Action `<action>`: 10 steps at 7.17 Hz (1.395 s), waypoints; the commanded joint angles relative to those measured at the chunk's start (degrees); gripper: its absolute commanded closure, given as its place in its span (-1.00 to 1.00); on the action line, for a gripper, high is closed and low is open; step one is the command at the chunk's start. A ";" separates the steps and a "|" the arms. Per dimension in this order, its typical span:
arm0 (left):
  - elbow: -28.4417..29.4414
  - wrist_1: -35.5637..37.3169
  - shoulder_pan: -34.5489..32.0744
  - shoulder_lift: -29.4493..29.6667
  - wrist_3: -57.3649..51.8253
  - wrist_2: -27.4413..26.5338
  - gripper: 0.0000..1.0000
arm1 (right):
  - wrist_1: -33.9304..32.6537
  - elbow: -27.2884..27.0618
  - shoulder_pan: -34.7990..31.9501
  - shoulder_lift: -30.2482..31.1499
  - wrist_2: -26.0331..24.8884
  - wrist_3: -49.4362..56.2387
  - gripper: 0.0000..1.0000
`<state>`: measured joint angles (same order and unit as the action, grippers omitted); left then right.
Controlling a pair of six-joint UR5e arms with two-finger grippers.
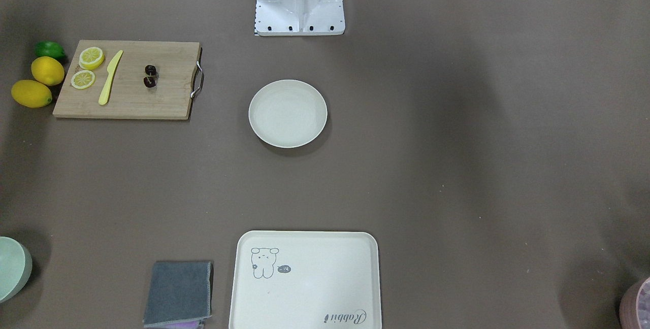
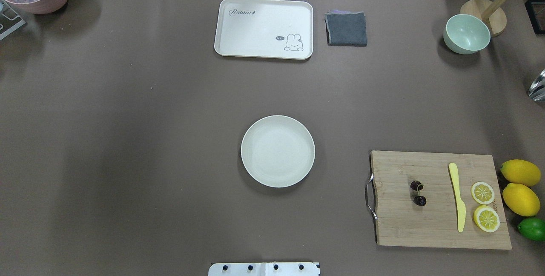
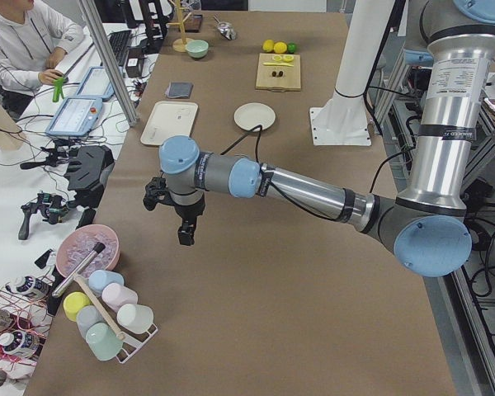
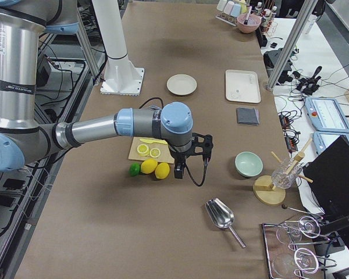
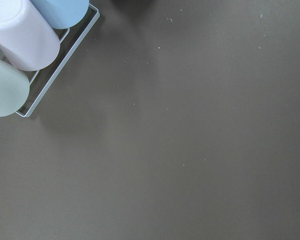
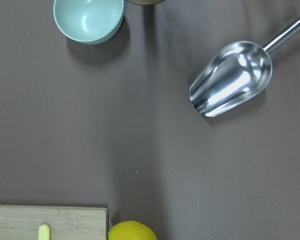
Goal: Place red cherry on plate
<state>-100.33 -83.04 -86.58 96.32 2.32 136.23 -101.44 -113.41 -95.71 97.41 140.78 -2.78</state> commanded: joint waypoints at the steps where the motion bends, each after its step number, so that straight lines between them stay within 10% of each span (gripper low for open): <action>1: -0.04 -0.01 0.01 0.01 0.05 0.00 -0.97 | 0.62 -1.11 0.00 -6.15 2.89 -9.18 -1.00; 5: -0.30 -0.28 0.09 -0.34 0.22 0.26 -0.97 | 11.49 -1.99 14.26 -8.73 7.75 -20.34 -1.00; 10: -0.48 -0.45 0.62 -0.35 0.22 0.26 -0.97 | 28.22 -1.37 46.88 -6.80 -17.26 -54.48 -1.00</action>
<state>-100.78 -83.49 -86.20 95.98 2.46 136.49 -75.47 -114.91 -55.57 90.59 128.55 -51.34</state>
